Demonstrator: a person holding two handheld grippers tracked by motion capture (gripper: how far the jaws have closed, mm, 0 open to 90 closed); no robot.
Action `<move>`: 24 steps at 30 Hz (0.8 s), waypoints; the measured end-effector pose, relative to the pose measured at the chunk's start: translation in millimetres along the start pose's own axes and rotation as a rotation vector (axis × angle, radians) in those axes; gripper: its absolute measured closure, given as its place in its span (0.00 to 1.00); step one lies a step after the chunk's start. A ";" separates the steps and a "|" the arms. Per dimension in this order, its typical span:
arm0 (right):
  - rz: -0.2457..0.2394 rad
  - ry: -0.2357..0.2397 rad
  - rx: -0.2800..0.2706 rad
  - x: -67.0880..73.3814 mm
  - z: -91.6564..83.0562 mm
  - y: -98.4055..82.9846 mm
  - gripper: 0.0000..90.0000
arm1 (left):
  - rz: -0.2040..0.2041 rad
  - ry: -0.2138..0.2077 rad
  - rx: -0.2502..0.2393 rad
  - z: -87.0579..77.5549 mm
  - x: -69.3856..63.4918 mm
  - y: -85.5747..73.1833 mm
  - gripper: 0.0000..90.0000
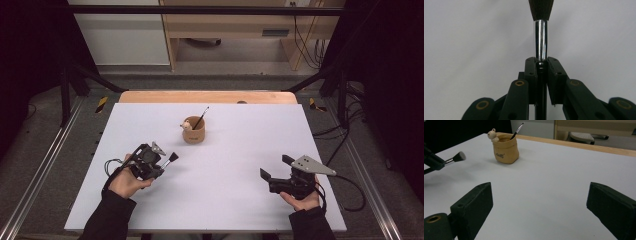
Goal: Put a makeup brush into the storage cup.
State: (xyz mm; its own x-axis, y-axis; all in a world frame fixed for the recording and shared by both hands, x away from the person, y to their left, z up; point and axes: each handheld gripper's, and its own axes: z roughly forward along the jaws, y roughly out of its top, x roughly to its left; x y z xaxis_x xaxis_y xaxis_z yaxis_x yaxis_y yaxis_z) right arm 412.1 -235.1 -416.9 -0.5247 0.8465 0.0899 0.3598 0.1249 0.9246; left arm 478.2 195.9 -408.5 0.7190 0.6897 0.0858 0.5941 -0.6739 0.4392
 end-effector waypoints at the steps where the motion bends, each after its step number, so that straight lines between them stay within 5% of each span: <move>1: 0.001 0.000 0.001 0.0 -0.2 0.0 0.08 | -0.003 0.002 -0.015 -1.5 -1.1 0.4 0.87; 24: -0.001 -0.003 -0.004 -1.8 -0.6 -0.7 0.08 | -0.064 0.029 -0.295 -23.6 -15.0 16.3 0.87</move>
State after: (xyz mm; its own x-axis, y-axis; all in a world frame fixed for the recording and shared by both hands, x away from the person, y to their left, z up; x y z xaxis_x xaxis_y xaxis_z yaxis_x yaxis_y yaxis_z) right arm 412.3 -237.0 -417.5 -0.5226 0.8481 0.0875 0.3562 0.1240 0.9261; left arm 468.6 180.7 -381.5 0.6701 0.7386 0.0735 0.5041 -0.5255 0.6854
